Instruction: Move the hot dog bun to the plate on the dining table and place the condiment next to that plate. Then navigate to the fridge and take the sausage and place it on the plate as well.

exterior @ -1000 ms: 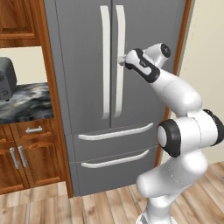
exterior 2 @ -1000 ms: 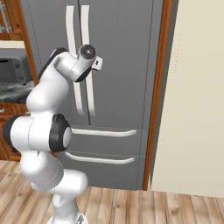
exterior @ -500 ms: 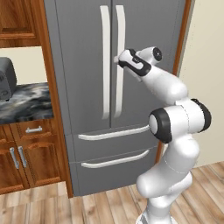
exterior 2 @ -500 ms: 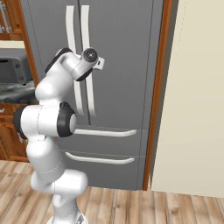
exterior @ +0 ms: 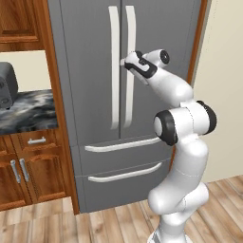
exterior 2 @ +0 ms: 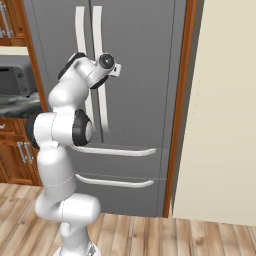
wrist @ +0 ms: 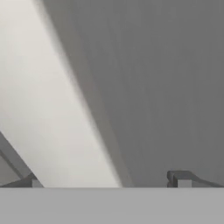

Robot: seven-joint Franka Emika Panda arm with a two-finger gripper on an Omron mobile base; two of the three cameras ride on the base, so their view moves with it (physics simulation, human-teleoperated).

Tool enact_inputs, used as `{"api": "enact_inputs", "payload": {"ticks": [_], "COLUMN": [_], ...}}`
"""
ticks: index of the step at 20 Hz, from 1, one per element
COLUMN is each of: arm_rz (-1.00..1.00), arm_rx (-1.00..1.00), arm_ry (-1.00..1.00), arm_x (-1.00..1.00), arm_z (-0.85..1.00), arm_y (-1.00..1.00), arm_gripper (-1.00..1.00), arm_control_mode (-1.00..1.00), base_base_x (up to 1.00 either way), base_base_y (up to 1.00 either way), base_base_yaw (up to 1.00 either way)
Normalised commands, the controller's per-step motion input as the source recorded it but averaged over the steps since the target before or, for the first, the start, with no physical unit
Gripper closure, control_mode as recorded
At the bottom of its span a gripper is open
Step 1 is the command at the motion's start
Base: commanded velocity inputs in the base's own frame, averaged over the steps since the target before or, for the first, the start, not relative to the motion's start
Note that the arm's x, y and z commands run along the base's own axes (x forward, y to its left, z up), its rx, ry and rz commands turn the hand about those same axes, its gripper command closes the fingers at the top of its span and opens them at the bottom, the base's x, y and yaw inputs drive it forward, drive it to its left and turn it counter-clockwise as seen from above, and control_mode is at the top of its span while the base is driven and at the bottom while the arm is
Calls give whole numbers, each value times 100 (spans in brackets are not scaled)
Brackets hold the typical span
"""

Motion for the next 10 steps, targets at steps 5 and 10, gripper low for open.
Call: {"api": "enact_inputs", "payload": {"ticks": [5,10], "arm_rz": [0,0], "arm_rx": [0,0], "arm_ry": [-2,3], "arm_x": [44,18], "arm_z": [0,5], "arm_y": [24,9], "arm_gripper": [100,100], "arm_control_mode": [-100,-100], "base_base_x": [0,0], "base_base_y": [0,0], "base_base_yaw": [0,0]}}
